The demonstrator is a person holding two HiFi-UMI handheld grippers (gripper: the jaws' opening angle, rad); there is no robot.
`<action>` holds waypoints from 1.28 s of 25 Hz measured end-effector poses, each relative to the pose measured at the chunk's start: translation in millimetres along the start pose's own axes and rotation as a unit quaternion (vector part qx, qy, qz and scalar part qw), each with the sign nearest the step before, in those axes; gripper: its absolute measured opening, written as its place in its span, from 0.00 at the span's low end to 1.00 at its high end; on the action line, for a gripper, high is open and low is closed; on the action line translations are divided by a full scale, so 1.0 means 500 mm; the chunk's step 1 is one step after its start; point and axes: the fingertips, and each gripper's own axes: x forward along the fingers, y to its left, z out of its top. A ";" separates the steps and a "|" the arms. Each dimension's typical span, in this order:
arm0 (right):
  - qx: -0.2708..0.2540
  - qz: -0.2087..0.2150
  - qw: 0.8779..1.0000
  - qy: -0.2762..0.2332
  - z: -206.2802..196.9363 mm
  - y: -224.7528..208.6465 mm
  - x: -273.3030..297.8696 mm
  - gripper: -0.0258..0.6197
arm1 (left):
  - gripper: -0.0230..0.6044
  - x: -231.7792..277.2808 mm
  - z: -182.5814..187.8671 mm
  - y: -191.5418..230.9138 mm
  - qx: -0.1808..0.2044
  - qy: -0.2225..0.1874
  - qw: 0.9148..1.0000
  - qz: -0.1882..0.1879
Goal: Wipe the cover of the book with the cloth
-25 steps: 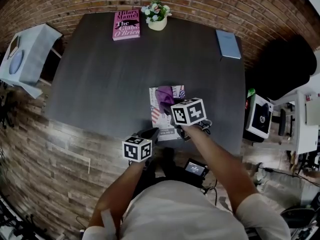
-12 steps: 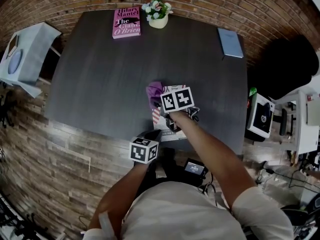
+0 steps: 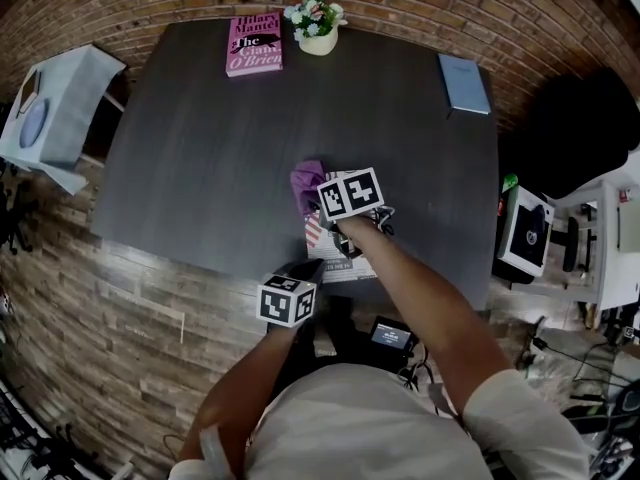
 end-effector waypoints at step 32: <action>0.037 -0.095 0.994 -0.032 -0.048 -0.195 -0.164 0.23 | 0.05 0.006 0.005 0.003 -0.018 -0.017 1.000 0.015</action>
